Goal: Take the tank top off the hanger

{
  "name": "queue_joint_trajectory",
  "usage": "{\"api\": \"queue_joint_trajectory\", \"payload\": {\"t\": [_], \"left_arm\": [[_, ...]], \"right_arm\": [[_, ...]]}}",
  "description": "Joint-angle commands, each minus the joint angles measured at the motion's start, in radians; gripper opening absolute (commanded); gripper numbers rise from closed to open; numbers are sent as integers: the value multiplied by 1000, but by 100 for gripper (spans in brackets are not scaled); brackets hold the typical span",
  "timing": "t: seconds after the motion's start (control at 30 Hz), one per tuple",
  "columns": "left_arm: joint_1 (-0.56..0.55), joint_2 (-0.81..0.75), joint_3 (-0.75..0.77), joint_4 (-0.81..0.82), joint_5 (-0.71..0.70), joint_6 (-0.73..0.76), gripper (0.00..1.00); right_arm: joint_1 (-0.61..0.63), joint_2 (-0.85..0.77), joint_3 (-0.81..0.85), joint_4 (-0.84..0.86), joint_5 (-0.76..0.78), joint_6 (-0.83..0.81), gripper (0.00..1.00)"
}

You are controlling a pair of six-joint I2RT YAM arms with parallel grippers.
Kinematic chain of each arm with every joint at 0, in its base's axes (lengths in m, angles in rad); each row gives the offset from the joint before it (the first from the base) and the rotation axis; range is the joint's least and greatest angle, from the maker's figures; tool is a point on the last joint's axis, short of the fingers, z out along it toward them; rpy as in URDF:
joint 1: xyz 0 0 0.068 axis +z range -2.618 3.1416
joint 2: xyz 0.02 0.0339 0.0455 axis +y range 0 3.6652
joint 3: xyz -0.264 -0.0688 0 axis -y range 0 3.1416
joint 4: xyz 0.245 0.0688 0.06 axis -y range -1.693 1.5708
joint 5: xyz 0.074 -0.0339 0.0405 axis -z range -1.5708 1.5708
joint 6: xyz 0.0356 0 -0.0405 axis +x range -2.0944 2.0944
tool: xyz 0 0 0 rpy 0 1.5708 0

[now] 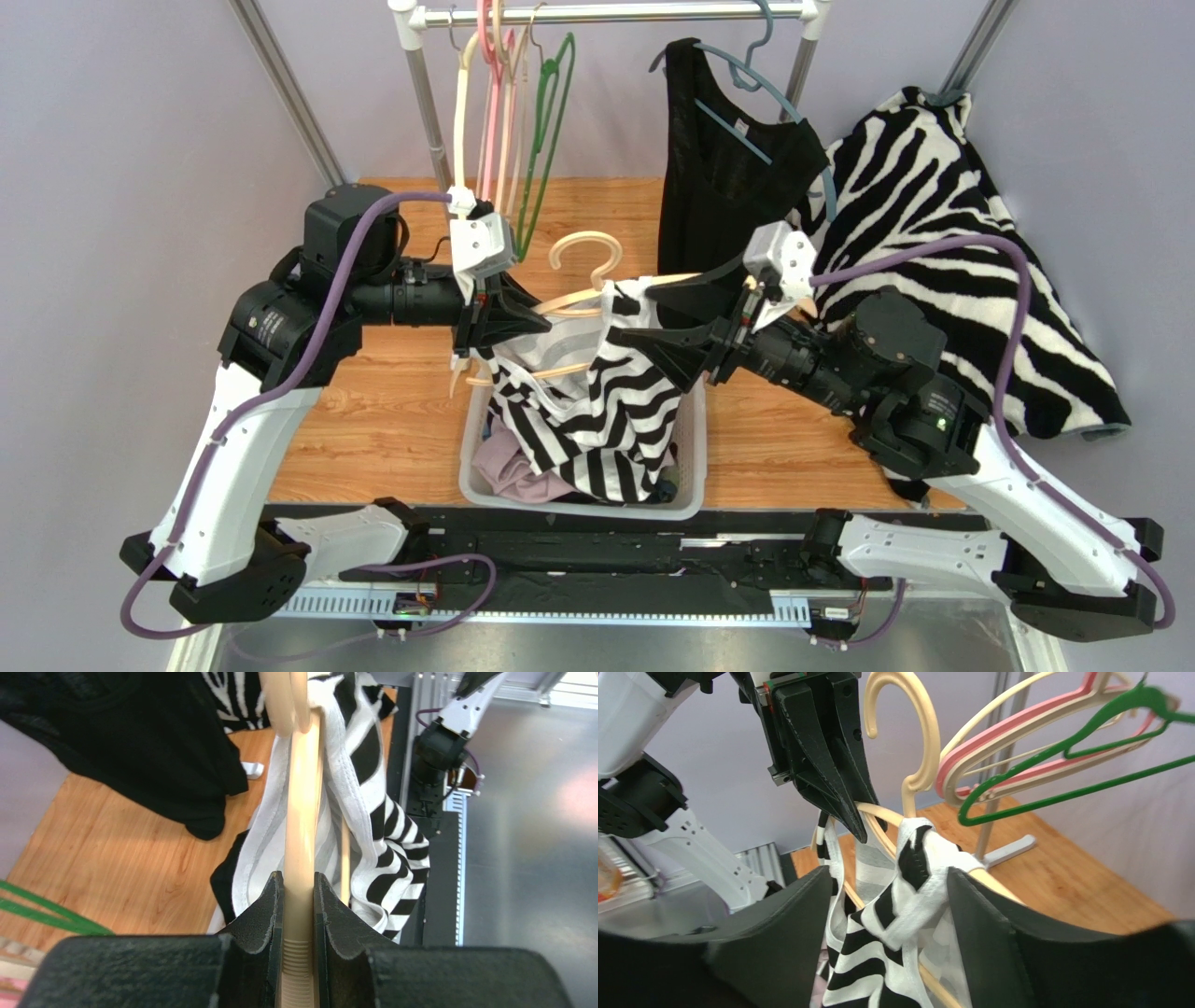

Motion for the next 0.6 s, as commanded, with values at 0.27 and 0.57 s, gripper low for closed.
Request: {"api": "queue_joint_trajectory", "payload": {"t": [0.27,0.57], "left_arm": [[33,14,44,107,-30,-79,2],[36,3,33,109,-39,-81,3]], "right_arm": [[408,25,125,-49,522,-413,100],[619,218,-26,125,658,-555,100]]}}
